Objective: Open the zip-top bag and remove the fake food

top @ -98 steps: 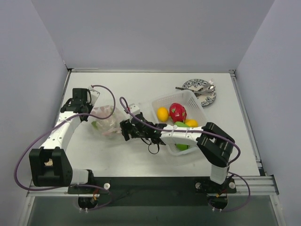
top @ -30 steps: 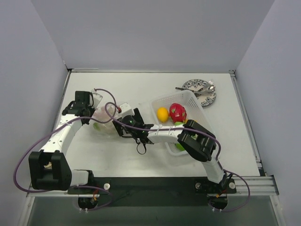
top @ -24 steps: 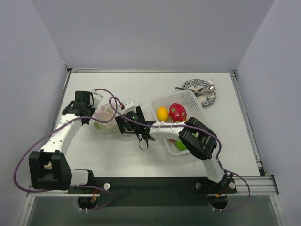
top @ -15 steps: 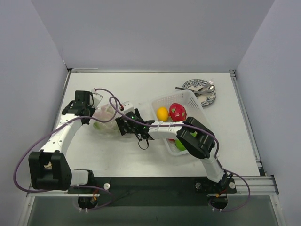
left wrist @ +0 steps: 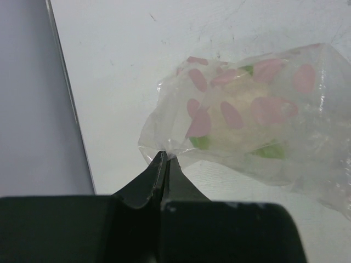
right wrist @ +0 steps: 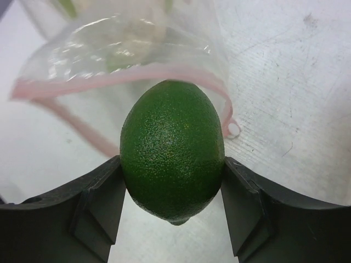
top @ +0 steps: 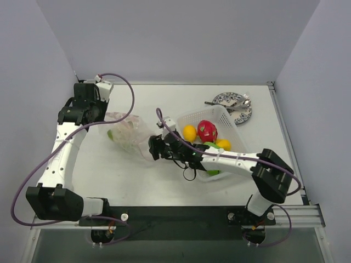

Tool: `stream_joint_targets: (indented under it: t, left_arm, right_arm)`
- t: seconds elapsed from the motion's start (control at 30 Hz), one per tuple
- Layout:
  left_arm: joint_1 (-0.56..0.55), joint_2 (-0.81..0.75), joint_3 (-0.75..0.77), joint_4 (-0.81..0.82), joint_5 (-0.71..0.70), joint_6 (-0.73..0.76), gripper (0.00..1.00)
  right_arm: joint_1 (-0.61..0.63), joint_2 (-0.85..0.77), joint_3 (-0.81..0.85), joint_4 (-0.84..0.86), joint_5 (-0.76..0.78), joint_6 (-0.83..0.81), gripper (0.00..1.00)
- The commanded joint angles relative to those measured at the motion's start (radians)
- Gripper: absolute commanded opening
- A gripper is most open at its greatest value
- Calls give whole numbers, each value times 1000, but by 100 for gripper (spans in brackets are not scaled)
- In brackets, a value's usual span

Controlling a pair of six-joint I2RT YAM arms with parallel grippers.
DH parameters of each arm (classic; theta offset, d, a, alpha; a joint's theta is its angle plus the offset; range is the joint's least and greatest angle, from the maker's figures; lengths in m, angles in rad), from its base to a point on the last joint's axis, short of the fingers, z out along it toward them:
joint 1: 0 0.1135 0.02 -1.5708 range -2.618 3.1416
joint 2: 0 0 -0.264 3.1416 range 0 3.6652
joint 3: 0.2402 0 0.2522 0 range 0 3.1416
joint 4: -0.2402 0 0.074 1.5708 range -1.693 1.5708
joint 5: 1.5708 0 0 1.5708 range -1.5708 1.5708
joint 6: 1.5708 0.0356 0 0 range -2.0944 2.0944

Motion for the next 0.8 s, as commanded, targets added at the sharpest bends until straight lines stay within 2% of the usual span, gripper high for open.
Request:
stream_joint_targets:
  t: [0.0, 0.13, 0.17, 0.23, 0.27, 0.37, 0.4, 0.57, 0.63, 0.77]
  left_arm:
    - [-15, 30, 35, -29, 49, -57, 0]
    - [-53, 20, 36, -41, 54, -74, 0]
    - [-75, 16, 39, -52, 54, -83, 0]
    - [-96, 12, 47, -64, 64, -92, 0]
    - [-118, 10, 53, -78, 69, -104, 0]
    - [-153, 10, 93, -105, 66, -121, 0]
    - [-168, 9, 107, -108, 63, -121, 0]
    - [-172, 10, 81, -93, -4, -78, 0]
    - [-172, 6, 29, -73, -53, -57, 0]
    - [-170, 9, -69, 14, -129, 1, 0]
  right_arm:
    - [-8, -169, -57, -91, -2, 56, 61]
    - [-58, -304, -114, -199, 166, 76, 62]
    - [-104, -345, -120, -254, 255, 82, 62]
    - [-170, -371, -136, -299, 295, 103, 63]
    - [-251, -373, -134, -343, 298, 110, 65]
    - [-336, -342, -93, -419, 298, 111, 84]
    - [-339, -336, -85, -424, 298, 99, 100]
    - [-325, -315, -28, -493, 337, 81, 100]
    - [-264, -365, -51, -453, 357, 49, 100]
    - [-132, -419, -148, -266, 322, -57, 100]
